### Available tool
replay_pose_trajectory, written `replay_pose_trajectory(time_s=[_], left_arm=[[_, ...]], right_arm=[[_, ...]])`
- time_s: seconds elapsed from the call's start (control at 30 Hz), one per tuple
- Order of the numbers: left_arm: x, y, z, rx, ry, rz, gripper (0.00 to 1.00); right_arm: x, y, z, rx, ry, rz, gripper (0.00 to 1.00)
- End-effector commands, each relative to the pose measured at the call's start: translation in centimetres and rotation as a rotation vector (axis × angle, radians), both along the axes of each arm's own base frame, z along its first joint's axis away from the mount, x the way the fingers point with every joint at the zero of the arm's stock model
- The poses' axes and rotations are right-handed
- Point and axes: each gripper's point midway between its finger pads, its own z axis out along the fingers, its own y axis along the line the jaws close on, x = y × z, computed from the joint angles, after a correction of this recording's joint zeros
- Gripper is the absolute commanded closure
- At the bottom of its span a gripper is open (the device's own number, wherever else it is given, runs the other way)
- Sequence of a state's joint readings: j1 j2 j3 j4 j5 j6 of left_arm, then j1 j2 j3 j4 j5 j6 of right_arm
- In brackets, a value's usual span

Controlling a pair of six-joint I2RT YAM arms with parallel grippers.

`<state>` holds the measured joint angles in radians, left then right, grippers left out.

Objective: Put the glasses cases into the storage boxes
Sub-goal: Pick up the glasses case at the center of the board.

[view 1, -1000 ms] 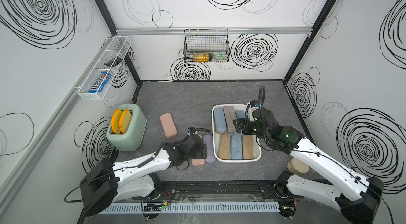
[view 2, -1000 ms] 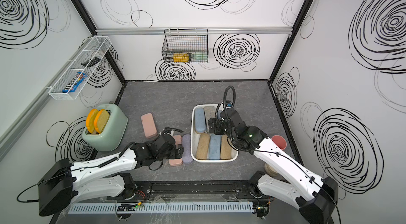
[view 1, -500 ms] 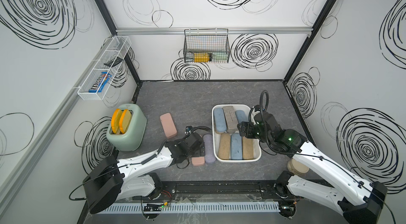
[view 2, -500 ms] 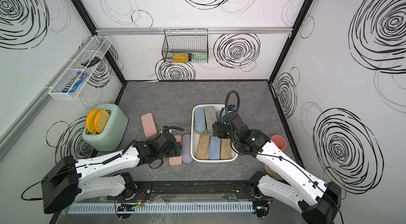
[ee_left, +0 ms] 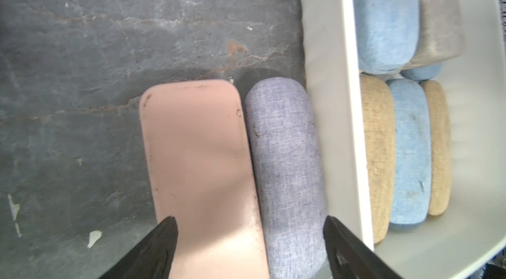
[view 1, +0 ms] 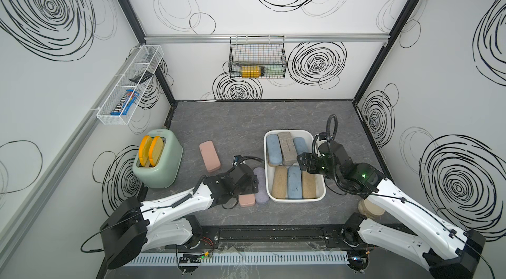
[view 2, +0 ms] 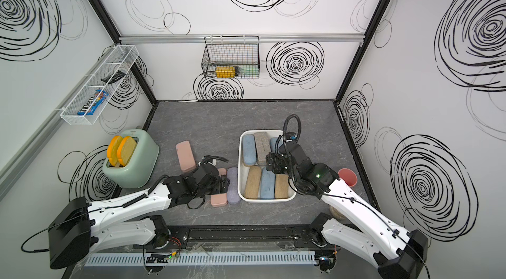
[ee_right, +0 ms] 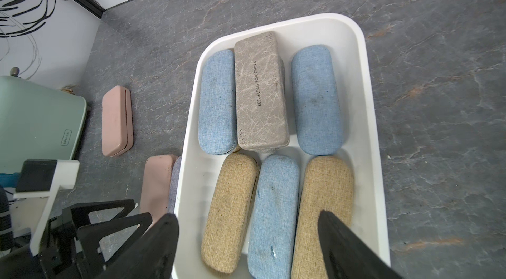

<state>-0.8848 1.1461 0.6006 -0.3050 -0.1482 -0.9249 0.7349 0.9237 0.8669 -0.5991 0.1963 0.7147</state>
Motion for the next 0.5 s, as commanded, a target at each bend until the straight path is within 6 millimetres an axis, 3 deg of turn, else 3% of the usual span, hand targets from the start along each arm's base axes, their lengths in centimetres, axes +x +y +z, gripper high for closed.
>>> replay_pose_trajectory(time_s=[0.0,0.3,0.47], left_arm=[[0.7,-2.1,1.8,-0.101,-0.017,-0.004,0.17],[0.1,-4.5,1.1,-0.168,0.026,-0.042,0.25],[0.4,-4.5,0.3,-0.147,0.033,-0.030,0.31]], right_arm=[[-0.4,-0.4,-0.4,-0.004,0.009,-0.012,0.16],[-0.6,-0.5,-0.7,0.000,0.009,-0.013,0.16],[-0.5,-0.5,-0.8,-0.001,0.008,-0.015,0.17]])
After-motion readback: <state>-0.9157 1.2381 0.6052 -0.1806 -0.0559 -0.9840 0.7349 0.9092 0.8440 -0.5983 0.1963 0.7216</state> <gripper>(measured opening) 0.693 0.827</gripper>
